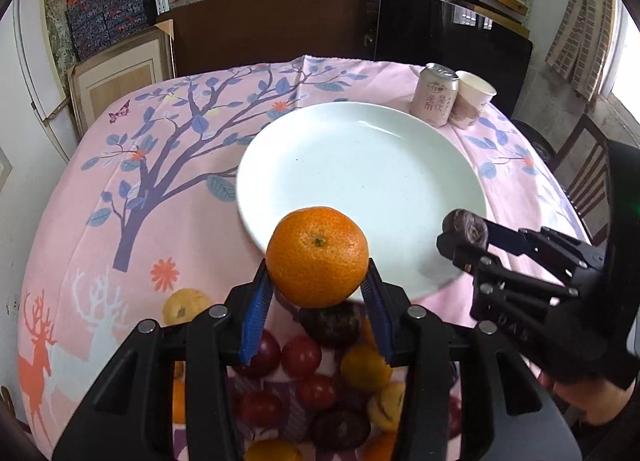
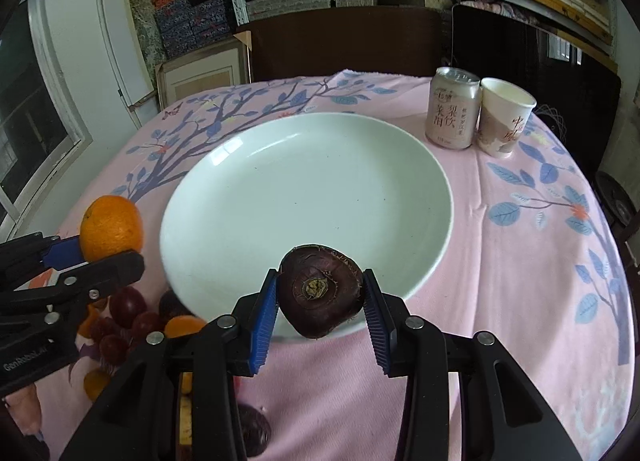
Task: Organize fruits
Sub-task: 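Lower both held fruits onto the white plate and open both tools, then grasp a yellow-orange tomato with the left tool while the right tool grasps a red plum, then carry both fruits onto the white plate and open both tools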
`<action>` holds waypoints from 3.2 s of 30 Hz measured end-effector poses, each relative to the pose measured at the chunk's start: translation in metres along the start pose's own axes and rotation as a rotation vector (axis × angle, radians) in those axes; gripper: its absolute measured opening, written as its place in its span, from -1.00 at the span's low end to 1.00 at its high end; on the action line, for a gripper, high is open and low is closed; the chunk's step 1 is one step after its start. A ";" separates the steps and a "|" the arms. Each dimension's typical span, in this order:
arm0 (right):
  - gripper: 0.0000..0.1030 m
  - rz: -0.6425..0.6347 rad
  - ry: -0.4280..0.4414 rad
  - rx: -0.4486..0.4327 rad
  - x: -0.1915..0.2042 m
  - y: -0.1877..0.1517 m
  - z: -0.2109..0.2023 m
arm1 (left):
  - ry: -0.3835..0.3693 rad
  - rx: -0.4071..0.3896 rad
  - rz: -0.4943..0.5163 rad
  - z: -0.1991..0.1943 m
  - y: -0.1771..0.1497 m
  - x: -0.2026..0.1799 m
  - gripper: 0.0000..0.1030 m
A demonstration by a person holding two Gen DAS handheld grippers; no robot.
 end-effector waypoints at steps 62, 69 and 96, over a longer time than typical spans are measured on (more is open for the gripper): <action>-0.20 -0.147 0.111 0.052 0.022 -0.134 -0.077 | 0.049 0.053 0.089 -0.021 -0.152 0.032 0.10; -0.21 -0.152 0.124 0.023 0.025 -0.127 -0.083 | -0.004 0.070 0.102 -0.025 -0.151 0.026 -0.29; 0.00 0.022 0.085 -0.042 0.014 -0.010 -0.002 | -0.014 0.043 -0.051 0.041 0.010 0.011 -0.12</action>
Point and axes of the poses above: each gripper's, at about its wrist camera, not at the fingertips, and z roughly the way its jaws point, x to its left, y to its top, the point moved 5 cm from there along z, roughly the way its jaws point, and after that the axes turned 1 degree about x, right-handed, at the moved point
